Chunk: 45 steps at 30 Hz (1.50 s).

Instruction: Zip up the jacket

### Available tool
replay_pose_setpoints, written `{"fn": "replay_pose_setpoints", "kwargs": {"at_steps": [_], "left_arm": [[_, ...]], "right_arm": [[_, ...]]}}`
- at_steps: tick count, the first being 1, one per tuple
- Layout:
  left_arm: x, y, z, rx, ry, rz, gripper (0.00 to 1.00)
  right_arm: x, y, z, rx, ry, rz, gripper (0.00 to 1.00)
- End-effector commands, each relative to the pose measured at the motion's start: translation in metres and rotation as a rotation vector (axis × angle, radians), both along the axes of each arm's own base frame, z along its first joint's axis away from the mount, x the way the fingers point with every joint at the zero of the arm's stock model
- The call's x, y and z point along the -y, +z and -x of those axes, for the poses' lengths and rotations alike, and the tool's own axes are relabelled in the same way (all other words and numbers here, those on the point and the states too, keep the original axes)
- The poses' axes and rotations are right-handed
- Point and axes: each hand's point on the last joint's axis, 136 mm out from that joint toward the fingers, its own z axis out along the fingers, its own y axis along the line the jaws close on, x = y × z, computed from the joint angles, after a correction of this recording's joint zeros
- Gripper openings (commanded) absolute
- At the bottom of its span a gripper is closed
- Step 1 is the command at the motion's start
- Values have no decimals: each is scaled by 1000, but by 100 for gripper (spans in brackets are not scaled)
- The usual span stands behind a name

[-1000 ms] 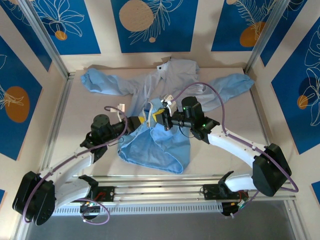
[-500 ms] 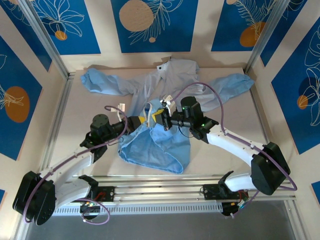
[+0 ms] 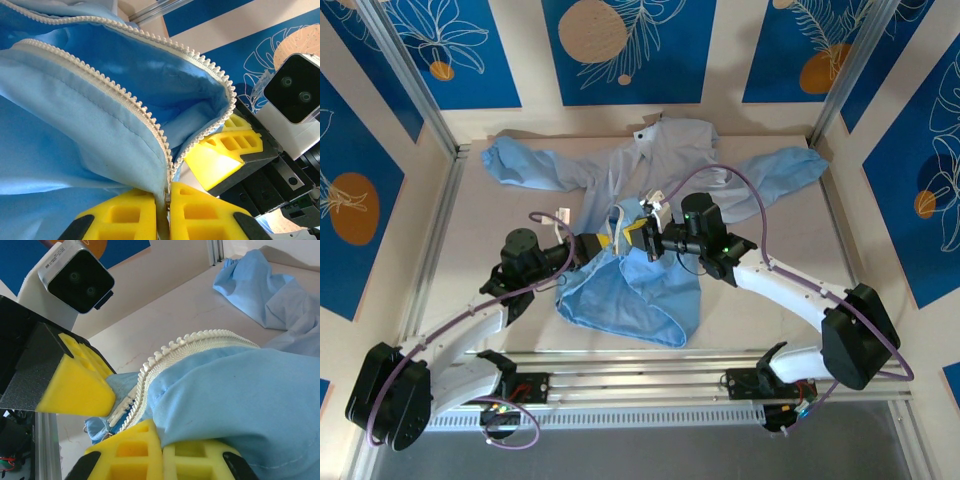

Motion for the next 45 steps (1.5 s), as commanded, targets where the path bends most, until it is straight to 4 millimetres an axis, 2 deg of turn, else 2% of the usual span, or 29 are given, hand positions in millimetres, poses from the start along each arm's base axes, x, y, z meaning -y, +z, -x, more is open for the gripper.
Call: {"fn": "replay_pose_setpoints", "kwargs": {"at_steps": [1, 3, 7, 12, 14, 16, 19, 24, 31, 36, 40, 45], "left_arm": [[-3, -10, 1, -9, -8, -24, 0], [-4, -26, 3, -38, -10, -66, 0], [-6, -65, 10, -96, -9, -148, 0], [5, -105, 20, -152, -51, -195, 0], [10, -114, 21, -161, -57, -196, 0], [15, -125, 20, -173, -66, -207, 0], [24, -136, 20, -187, -86, -200, 0], [35, -149, 19, -208, -106, -160, 0], [42, -153, 19, -211, -123, -114, 0], [40, -152, 18, -199, -119, -132, 0], [39, -151, 19, -195, -116, -135, 0], [39, -150, 19, -194, -115, -135, 0]], "right_arm": [[1, 4, -10, -28, -40, 30, 0], [6, -16, -7, -125, -37, 98, 0], [19, -60, 15, -303, -40, 163, 0], [39, -111, 33, -471, -93, 235, 0], [46, -127, 34, -508, -128, 263, 4], [54, -140, 31, -561, -191, 291, 13], [57, -147, 31, -628, -233, 313, 32], [58, -142, 40, -693, -296, 316, 45], [63, -142, 65, -653, -261, 392, 50], [62, -134, 72, -522, -172, 498, 52], [68, -150, 72, -405, -167, 612, 56], [67, -171, 63, -364, -191, 682, 64]]}}
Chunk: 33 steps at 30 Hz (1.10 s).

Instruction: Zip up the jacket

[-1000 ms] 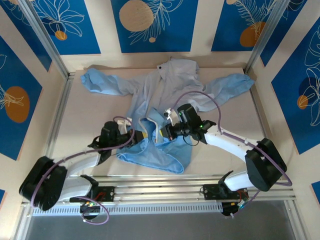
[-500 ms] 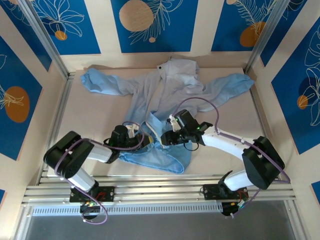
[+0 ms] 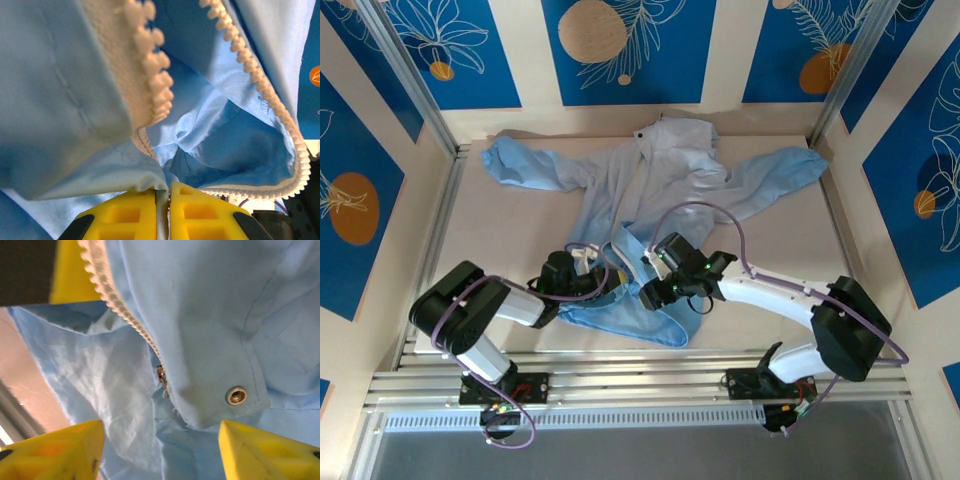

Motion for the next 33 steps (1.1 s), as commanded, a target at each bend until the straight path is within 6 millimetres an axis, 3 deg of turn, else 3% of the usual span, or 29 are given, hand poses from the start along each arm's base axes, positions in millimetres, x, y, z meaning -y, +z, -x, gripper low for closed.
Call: {"fn": "replay_pose_setpoints", "kwargs": {"at_steps": [1, 8, 13, 15, 18, 21, 26, 33], "left_arm": [[3, 10, 4, 39, -23, 16, 0], [4, 13, 3, 48, -30, 5, 0], [3, 16, 4, 58, -37, -12, 0], [2, 16, 4, 61, -42, -26, 0], [0, 21, 5, 76, -45, -44, 0], [-4, 31, 3, 107, -43, -59, 0], [-17, 61, 0, 176, -32, -83, 0], [-36, 131, 0, 399, 6, -128, 0]], "right_arm": [[6, -14, -13, 56, 5, 94, 64], [-10, -23, -30, 59, 7, 77, 63], [-26, -20, -33, 35, 28, 0, 59], [-29, -18, -33, 33, 37, -15, 50], [-30, -14, -33, 38, 38, -21, 20], [-30, -5, -31, 50, 46, -46, 2], [-38, 39, -29, 61, 52, -218, 0], [-45, 110, -22, 25, 117, -582, 0]]}}
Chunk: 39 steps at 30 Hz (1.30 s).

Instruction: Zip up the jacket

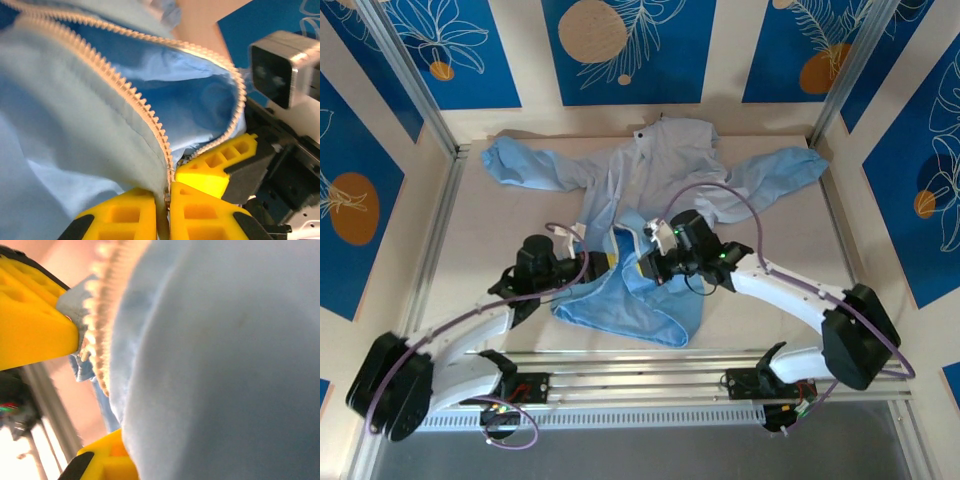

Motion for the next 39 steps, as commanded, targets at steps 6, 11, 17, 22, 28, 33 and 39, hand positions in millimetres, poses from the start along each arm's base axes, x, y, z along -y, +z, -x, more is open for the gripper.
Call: {"fn": "replay_pose_setpoints", "kwargs": {"at_steps": [6, 11, 17, 22, 28, 33, 39], "left_arm": [[-8, 47, -2, 163, 26, 26, 0], [-4, 65, -2, 213, 14, 86, 0], [-2, 59, -3, 205, 1, 51, 0], [-1, 20, -5, 91, 1, -5, 0], [7, -23, -1, -16, -11, -17, 0], [8, -34, -2, -28, -8, -42, 0], [6, -37, -2, -22, -5, -58, 0]], "right_arm": [[-14, 61, 16, -37, 180, -288, 0], [-14, 73, 23, -41, 246, -337, 0], [-10, 53, 18, -96, 199, -265, 0], [8, -18, 13, -280, 1, -28, 6], [19, -65, 25, -398, -96, 88, 35], [26, -58, 22, -348, -134, 107, 49], [34, -54, 28, -260, -123, 191, 56]]}}
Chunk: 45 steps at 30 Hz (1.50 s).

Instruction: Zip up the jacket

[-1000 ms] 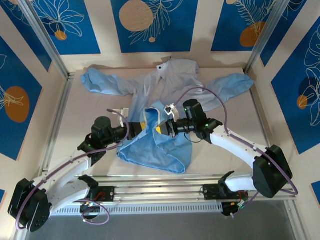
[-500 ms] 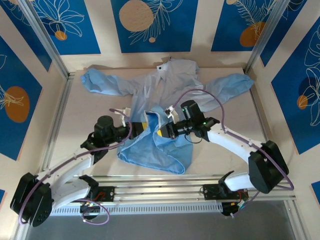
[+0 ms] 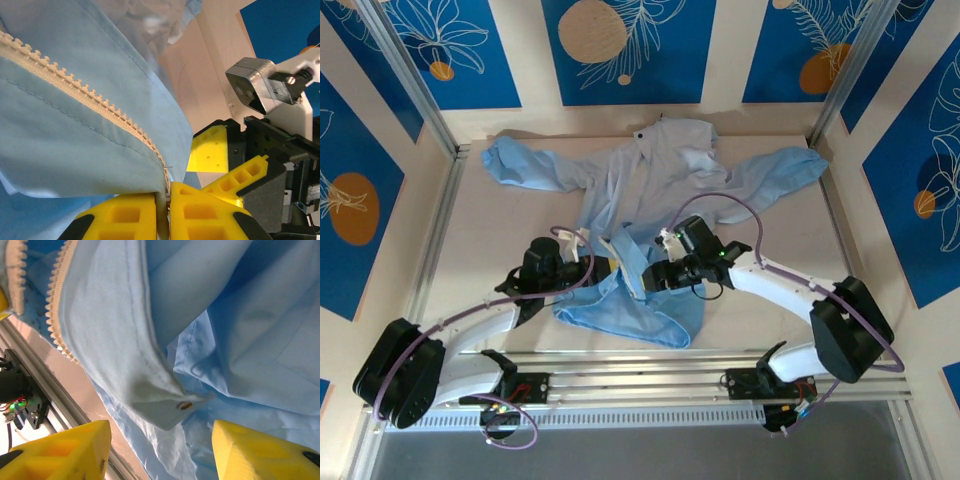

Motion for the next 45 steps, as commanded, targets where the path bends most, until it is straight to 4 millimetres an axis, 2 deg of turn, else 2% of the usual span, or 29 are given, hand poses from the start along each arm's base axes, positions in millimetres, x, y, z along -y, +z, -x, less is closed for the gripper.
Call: {"fn": "replay_pose_setpoints", "kwargs": {"at_steps": [1, 6, 10, 20, 25, 30, 32, 33, 36, 41, 45], "left_arm": [[1, 4, 0, 37, -1, 3, 0], [-1, -1, 1, 32, 9, -1, 0], [-2, -7, 2, 25, 7, -6, 0], [2, -8, 1, 25, -5, 11, 0], [1, -9, 2, 23, -7, 10, 0], [-1, -9, 5, 30, -11, 1, 0], [-3, -5, 5, 39, -10, 1, 0], [-5, -3, 6, 44, -10, 2, 0], [-10, 10, 7, 72, -5, 14, 0], [-15, 42, 14, 173, -22, 57, 0], [-14, 70, 19, 266, -39, 107, 0]], "right_arm": [[5, 3, 9, 70, 24, 86, 57], [-7, -2, 22, 217, 112, 153, 61], [-3, -19, 9, 263, 72, 240, 64], [-33, -40, -5, 270, 126, 245, 62], [-47, -36, -6, 275, 156, 196, 49], [-49, -32, -7, 283, 162, 184, 11], [-49, -26, -6, 290, 168, 167, 1], [-49, -21, -5, 290, 177, 142, 0], [-52, 3, 2, 273, 214, 4, 0], [-54, 62, 14, 266, 298, -273, 0], [-54, 92, 16, 267, 363, -358, 0]]}}
